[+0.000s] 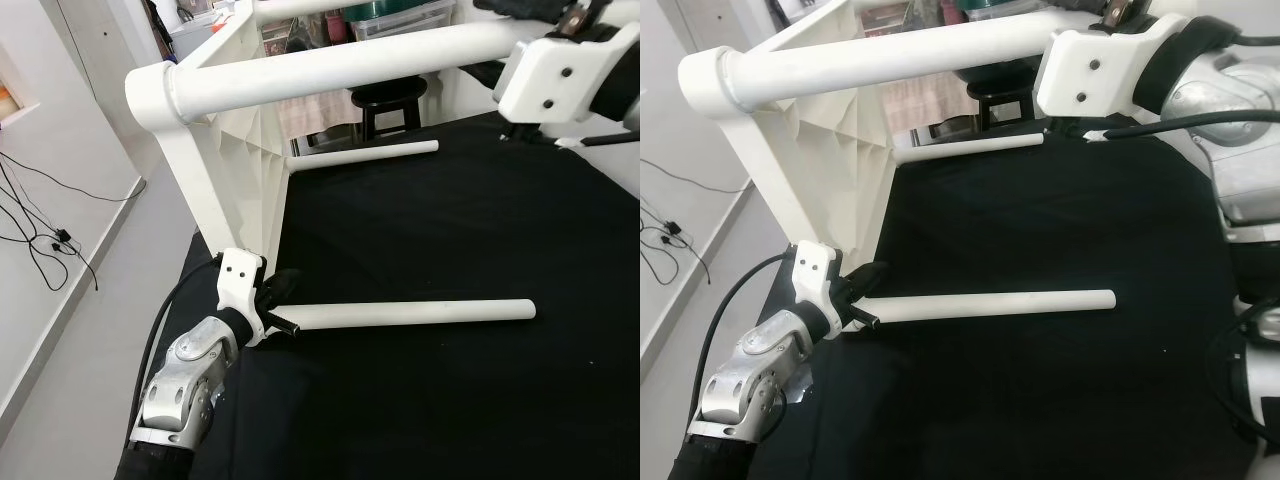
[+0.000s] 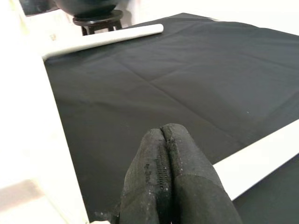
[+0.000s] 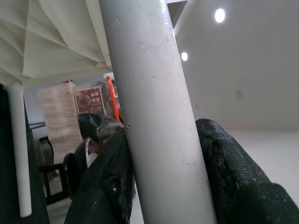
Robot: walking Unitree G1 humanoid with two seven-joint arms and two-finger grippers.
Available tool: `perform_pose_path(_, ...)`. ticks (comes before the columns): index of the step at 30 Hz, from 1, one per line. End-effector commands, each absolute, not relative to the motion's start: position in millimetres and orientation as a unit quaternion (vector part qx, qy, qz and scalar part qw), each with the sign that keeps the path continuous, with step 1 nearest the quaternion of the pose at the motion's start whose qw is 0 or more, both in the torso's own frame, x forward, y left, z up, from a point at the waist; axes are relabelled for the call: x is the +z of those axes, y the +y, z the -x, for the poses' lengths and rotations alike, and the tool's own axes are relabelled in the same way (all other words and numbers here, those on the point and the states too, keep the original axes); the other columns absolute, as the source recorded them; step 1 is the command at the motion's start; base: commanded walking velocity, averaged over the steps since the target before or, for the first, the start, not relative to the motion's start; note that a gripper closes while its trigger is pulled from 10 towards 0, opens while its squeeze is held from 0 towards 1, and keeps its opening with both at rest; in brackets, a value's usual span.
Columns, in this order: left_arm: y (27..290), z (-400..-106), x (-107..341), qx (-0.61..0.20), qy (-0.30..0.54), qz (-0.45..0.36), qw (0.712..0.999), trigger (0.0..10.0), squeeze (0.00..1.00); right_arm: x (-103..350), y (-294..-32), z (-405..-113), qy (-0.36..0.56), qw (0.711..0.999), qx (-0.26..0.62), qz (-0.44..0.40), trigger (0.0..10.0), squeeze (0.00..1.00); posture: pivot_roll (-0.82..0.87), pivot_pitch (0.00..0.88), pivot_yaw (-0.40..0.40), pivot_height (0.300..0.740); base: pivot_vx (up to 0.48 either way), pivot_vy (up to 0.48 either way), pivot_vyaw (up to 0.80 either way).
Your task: Building children table
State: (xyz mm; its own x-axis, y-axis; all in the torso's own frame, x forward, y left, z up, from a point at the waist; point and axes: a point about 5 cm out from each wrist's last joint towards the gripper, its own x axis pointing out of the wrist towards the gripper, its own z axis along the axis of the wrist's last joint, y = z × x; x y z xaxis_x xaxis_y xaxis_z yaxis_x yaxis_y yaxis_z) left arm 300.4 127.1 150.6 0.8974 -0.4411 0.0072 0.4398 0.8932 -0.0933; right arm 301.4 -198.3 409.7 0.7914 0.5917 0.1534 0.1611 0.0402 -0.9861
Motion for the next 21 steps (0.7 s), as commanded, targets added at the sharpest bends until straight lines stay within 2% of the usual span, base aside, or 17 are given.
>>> perform_pose_path(1,137.0,-301.0,148.4,-0.209,0.010,0.043,0.977,10.0,0.00,407.1,-193.9,-303.3,-0.288,0.671,0.172,0.661,0.0,0.00,-0.21,0.000,0.129,0.740,0.000,0.000,0.00)
perform_pose_path(8,148.6,-309.0,147.1,-0.186,0.013,0.039,0.982,10.0,0.00,396.1,-195.0,-307.3,-0.277,0.682,0.184,0.651,0.0,0.00,-0.21,0.009,0.120,0.740,0.000,0.000,0.00)
perform_pose_path(16,168.0,-338.8,139.1,-0.147,0.028,0.068,0.986,10.0,0.00,395.9,-191.2,-306.2,-0.285,0.688,0.192,0.639,0.0,0.00,-0.24,0.033,0.118,0.740,0.000,0.000,0.00)
perform_pose_path(21,169.4,-342.3,136.5,-0.147,0.034,0.073,0.986,10.0,0.00,396.6,-190.7,-305.5,-0.286,0.688,0.193,0.638,0.0,0.00,-0.24,0.035,0.118,0.740,0.000,0.000,0.00)
